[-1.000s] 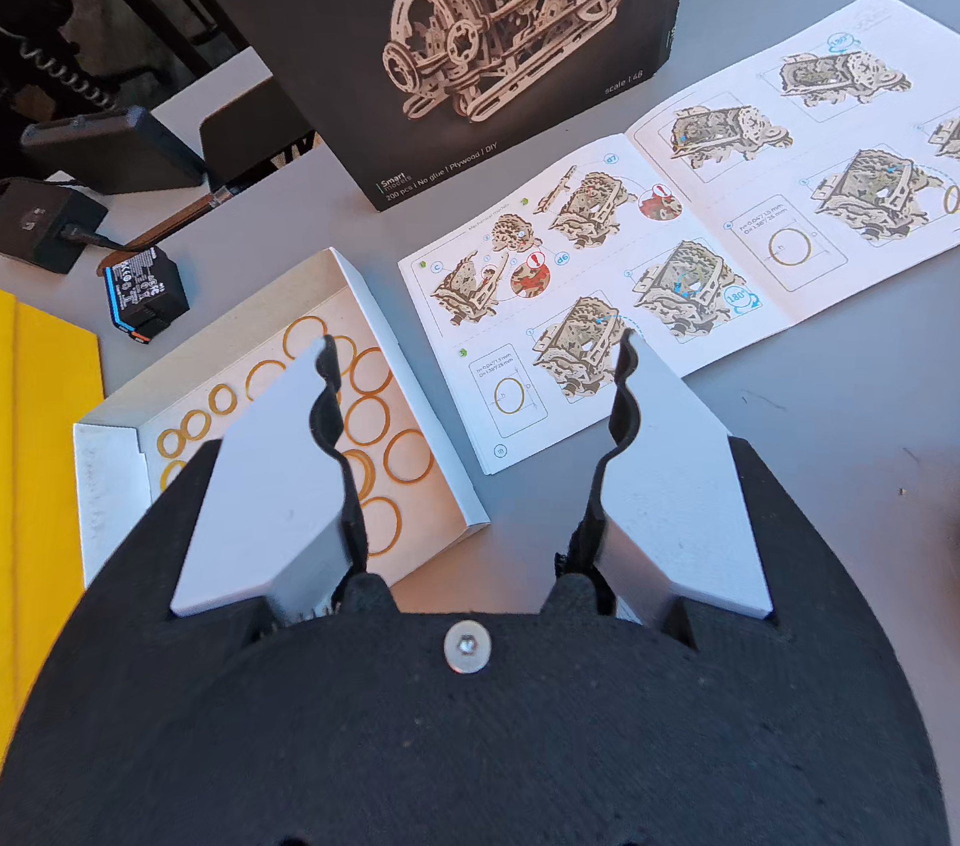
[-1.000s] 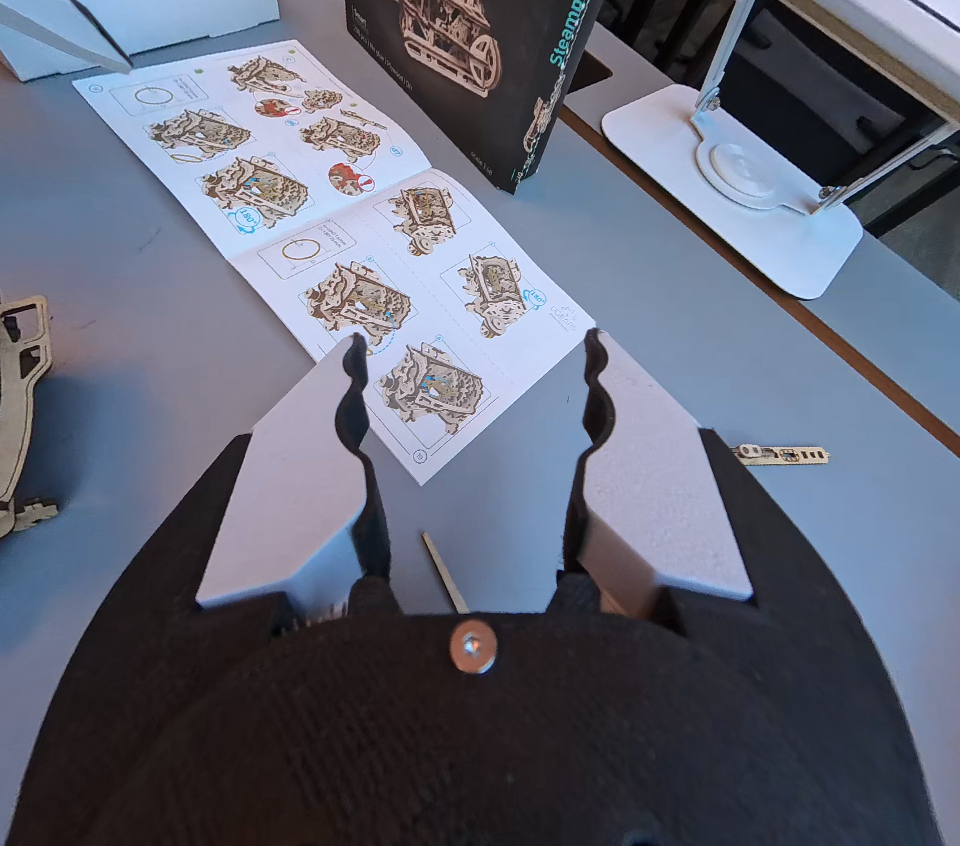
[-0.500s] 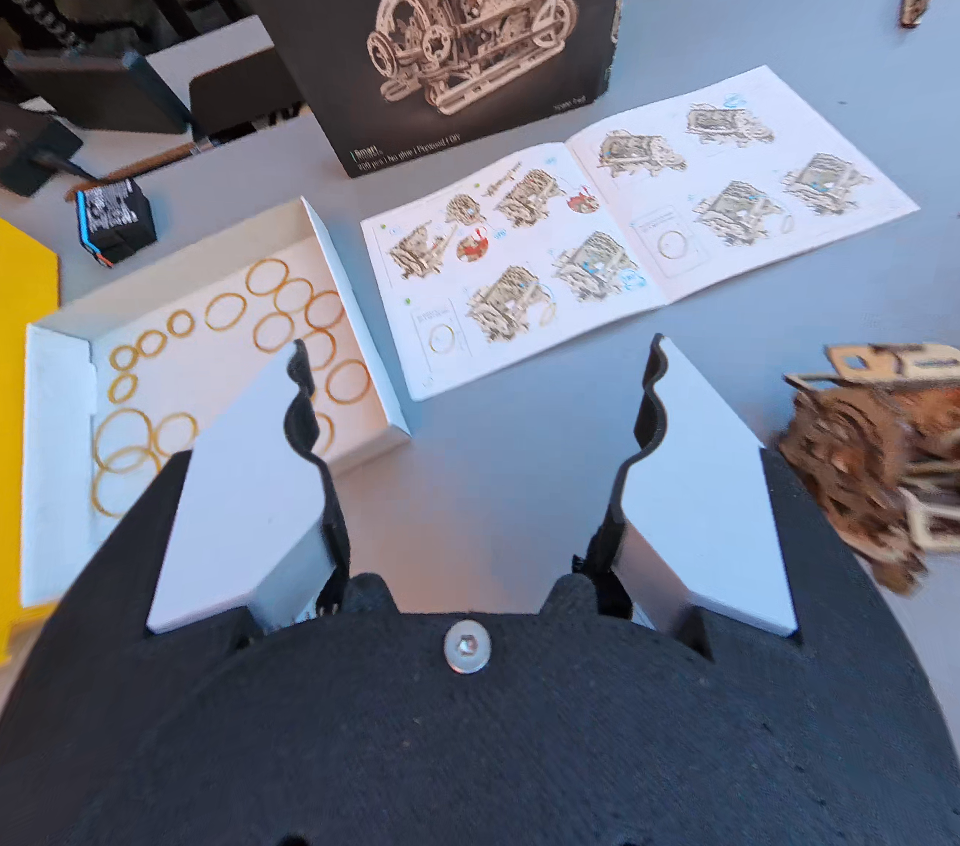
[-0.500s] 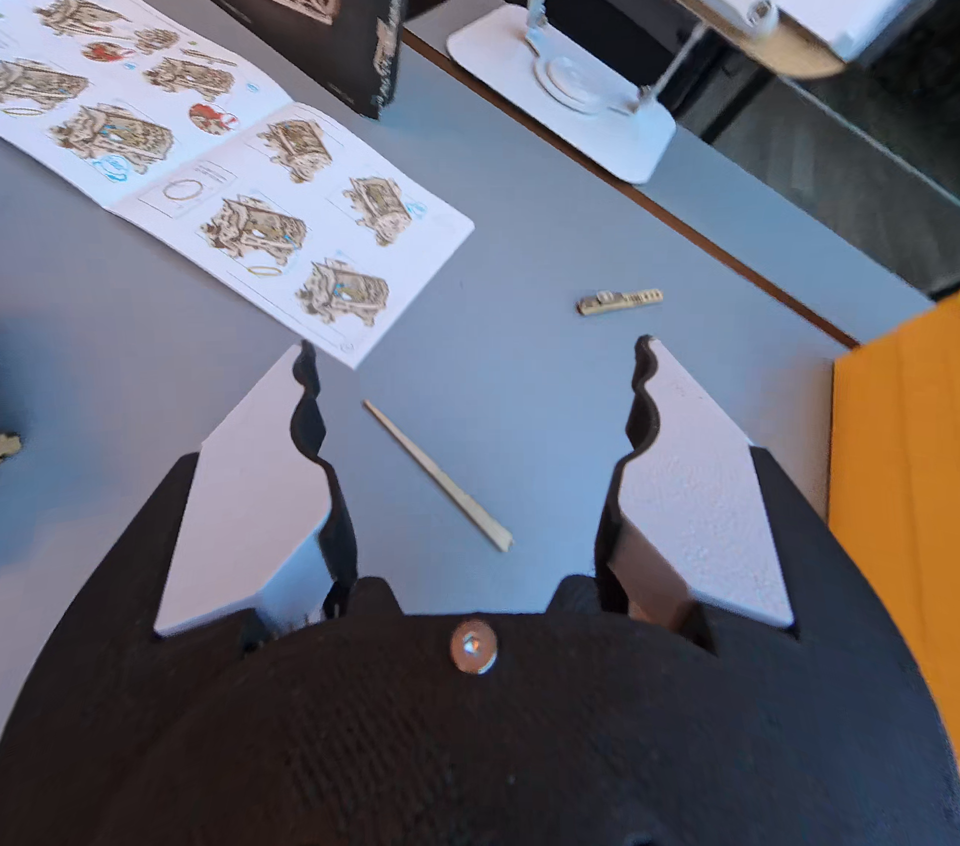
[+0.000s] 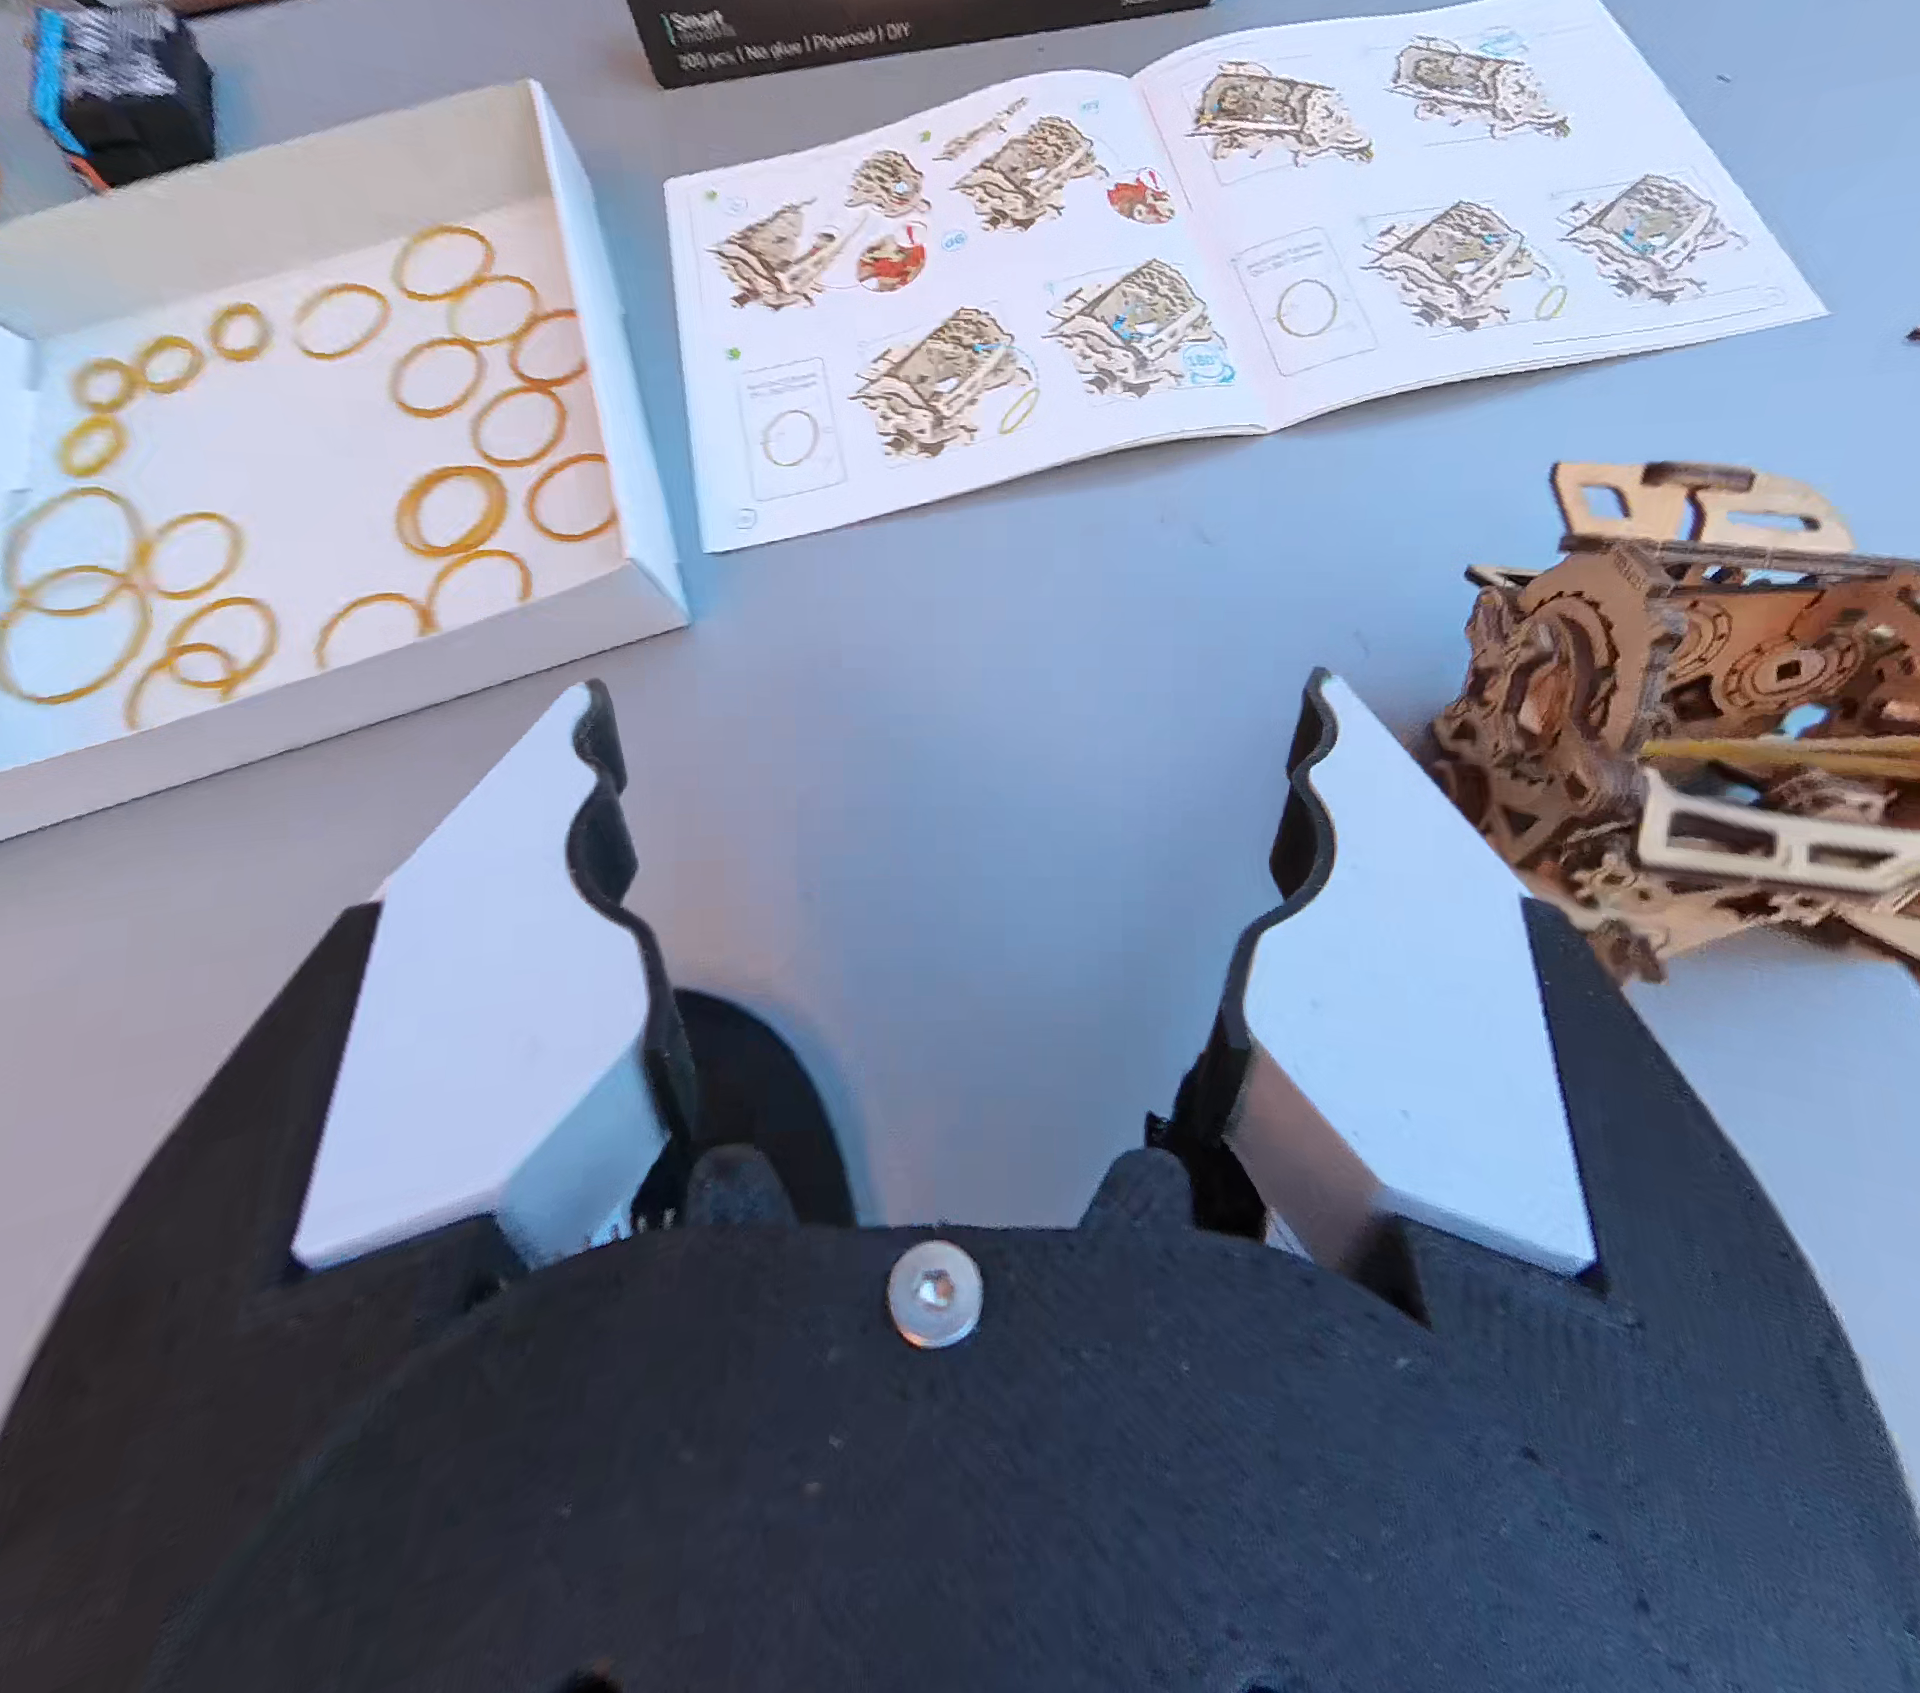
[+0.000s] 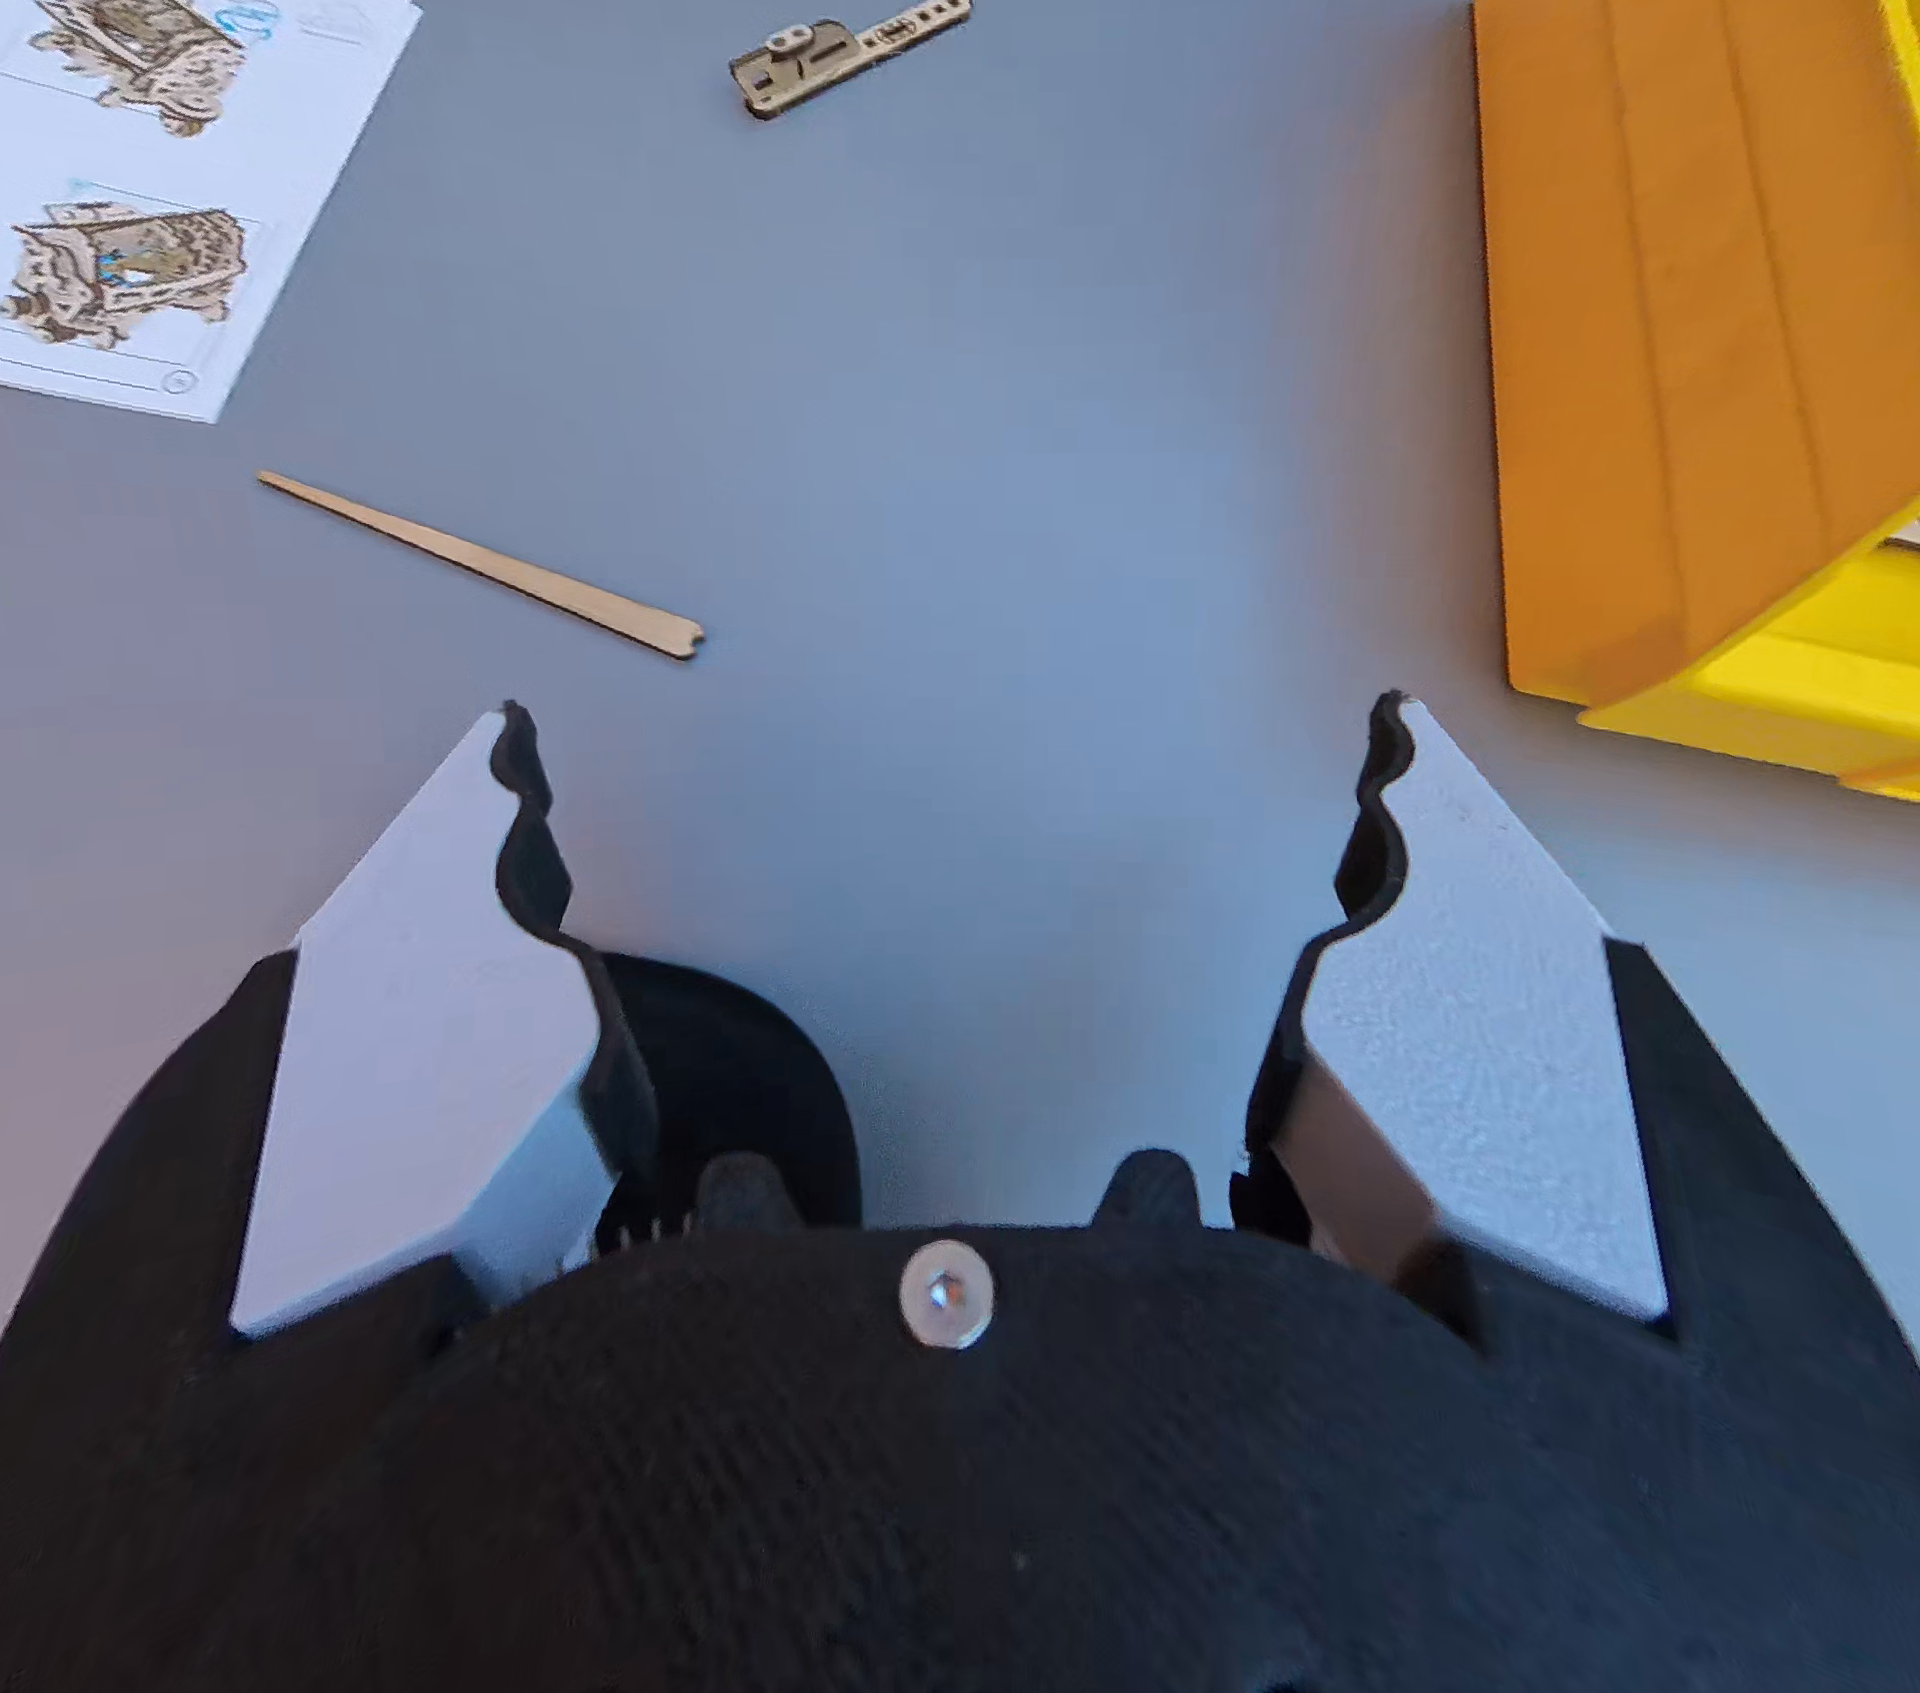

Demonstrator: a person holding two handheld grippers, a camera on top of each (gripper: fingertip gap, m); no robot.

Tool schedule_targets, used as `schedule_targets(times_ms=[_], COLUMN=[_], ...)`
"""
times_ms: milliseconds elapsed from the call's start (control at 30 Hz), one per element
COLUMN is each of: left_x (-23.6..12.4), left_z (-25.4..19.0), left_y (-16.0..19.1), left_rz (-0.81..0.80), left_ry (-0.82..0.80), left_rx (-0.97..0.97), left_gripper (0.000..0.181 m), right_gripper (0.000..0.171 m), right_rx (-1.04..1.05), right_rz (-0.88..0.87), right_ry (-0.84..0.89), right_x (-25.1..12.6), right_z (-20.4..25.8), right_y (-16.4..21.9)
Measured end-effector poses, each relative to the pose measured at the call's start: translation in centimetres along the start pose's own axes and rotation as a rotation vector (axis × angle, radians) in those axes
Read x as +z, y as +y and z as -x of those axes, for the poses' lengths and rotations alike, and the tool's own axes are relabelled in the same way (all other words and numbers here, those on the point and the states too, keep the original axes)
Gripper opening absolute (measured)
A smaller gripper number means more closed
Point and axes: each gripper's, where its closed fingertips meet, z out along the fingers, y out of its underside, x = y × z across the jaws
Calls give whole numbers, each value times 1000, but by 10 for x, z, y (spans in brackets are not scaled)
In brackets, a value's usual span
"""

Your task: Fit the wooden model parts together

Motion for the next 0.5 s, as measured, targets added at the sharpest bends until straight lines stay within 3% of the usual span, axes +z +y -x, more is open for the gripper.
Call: schedule_targets(times_ms=[33,167,500], left_x=[6,22,52], left_z=[-5,-21,-11], left_y=[0,-5,4], left_rz=[15,34,118], left_ry=[17,48,-34], left_rx=[-15,-33,-98], left_gripper=[126,127,131], right_gripper=[150,150,151], right_rx=[4,49,148], right_rz=[8,67,110], right_ry=[10,7,18], right_x=[2,10,24], right_z=[-4,-15,-30], right_y=[3,19,23])
